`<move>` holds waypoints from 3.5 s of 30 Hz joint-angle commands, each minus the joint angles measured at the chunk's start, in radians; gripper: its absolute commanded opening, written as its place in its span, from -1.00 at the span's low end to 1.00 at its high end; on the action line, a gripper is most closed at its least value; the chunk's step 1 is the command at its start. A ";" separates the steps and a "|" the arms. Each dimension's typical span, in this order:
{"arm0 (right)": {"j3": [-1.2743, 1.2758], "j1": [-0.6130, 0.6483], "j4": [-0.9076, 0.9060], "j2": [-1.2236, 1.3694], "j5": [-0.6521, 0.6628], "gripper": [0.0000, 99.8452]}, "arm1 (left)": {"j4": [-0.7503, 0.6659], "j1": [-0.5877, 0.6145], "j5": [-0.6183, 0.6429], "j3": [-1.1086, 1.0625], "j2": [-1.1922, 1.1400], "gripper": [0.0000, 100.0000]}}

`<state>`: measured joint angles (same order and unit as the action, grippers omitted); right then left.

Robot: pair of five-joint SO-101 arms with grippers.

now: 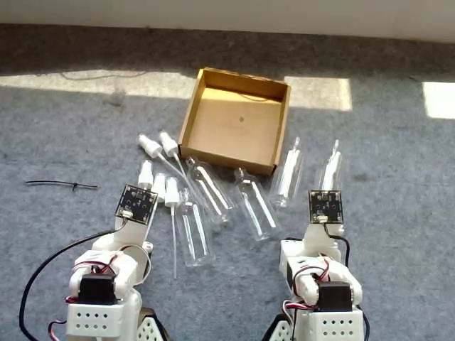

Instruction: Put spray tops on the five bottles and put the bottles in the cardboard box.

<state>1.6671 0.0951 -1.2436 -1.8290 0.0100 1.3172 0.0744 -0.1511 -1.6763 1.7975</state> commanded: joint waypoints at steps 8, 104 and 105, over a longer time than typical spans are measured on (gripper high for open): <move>0.108 -0.005 -0.005 -0.007 -0.009 -0.99 | 0.005 -0.030 -0.005 -0.019 0.001 -0.94; -2.799 -0.265 -0.521 2.715 0.192 -0.99 | 0.002 -0.002 -0.049 -0.018 0.001 -0.94; -2.799 -0.275 -0.521 2.704 0.199 -0.99 | 0.002 0.004 -0.117 -0.008 0.001 -0.94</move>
<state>-1.0717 -0.1442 -1.7438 0.9175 0.1803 1.3172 0.0667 -0.1695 -1.6763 1.7975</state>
